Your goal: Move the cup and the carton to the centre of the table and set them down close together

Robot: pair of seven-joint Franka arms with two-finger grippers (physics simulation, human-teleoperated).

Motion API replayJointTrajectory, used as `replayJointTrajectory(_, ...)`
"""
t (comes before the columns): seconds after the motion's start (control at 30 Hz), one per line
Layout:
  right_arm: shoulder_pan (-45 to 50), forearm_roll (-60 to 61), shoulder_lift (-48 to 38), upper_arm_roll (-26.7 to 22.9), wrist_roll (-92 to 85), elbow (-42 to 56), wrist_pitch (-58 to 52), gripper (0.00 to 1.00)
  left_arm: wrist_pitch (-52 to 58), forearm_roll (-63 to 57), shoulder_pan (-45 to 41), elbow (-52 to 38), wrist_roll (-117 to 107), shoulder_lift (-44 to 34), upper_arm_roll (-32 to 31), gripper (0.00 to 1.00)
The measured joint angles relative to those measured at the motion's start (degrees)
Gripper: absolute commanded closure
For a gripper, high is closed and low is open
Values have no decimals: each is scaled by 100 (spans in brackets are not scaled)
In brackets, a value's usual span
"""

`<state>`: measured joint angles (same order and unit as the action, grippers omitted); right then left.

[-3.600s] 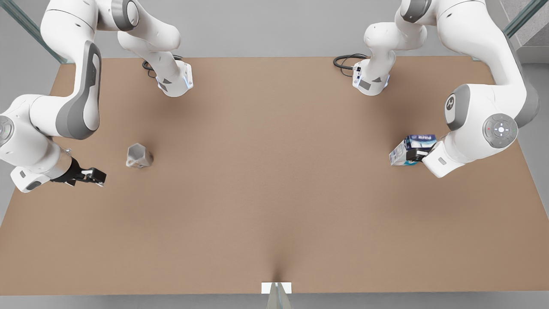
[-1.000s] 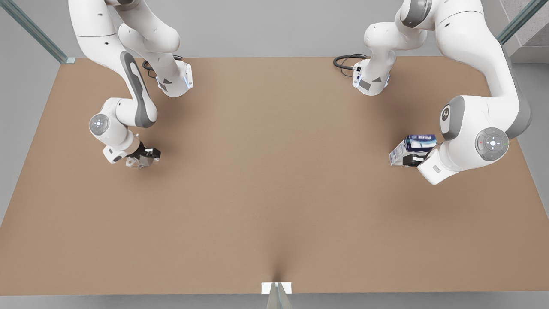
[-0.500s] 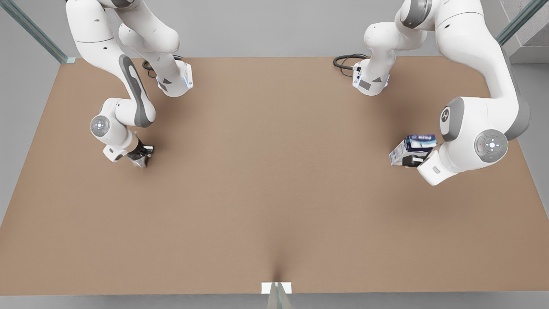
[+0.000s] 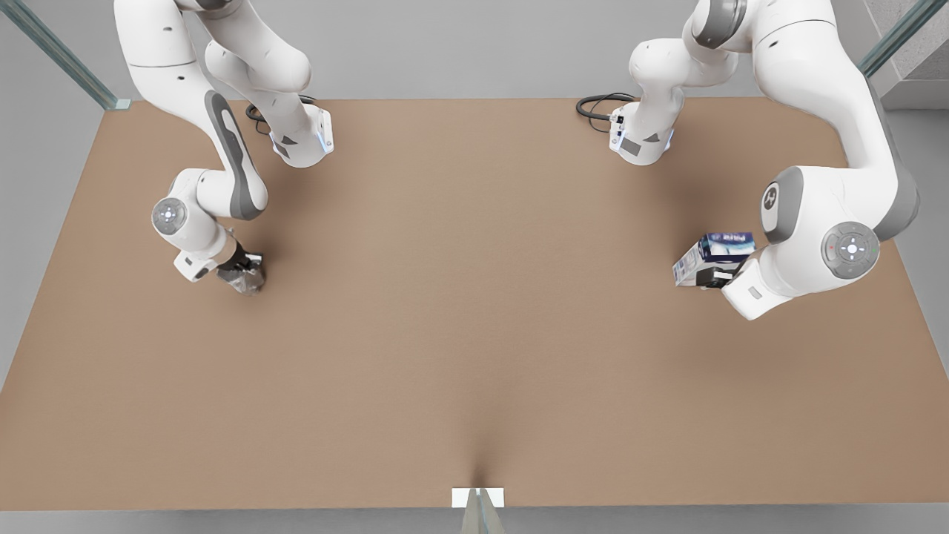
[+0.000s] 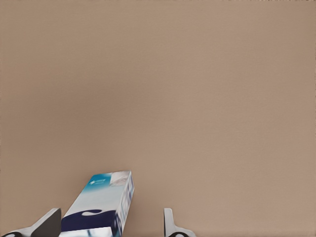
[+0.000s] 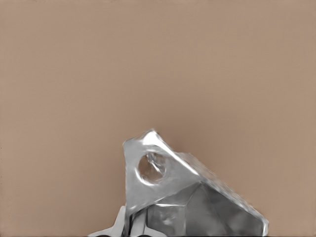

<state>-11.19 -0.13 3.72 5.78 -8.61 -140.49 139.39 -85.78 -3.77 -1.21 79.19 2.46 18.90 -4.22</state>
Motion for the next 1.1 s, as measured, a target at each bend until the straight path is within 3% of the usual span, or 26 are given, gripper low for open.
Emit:
replayJointTrajectory(0.2,211,72,16,366,45,537,-267,79,-8,-4,9,0,8,0,26,0)
replayJointTrajectory(0.4,1013,167,346,468,980,1247,-682,79,-53,-10,7,0,9,0,53,0)
replayJointTrajectory(0.6,1940,485,1120,628,1459,2601,-1002,79,-61,-11,19,0,16,18,53,0)
replayJointTrajectory(0.73,2775,526,2151,624,2344,4186,-1355,79,-84,-15,24,0,17,18,62,0)
replayJointTrajectory(0.8,3415,510,2924,398,2905,5399,-1758,79,-97,-16,34,0,18,18,70,0)
replayJointTrajectory(0.9,3586,569,3329,278,2923,6069,-1826,79,-89,-17,34,9,9,18,70,0)
replayJointTrajectory(0.93,3863,766,3505,-10,2923,6366,-1823,79,-88,-17,28,9,9,18,64,0)
replayJointTrajectory(1.1,4665,843,4589,-465,3143,7825,-1714,79,40,-13,30,44,-45,17,175,0)
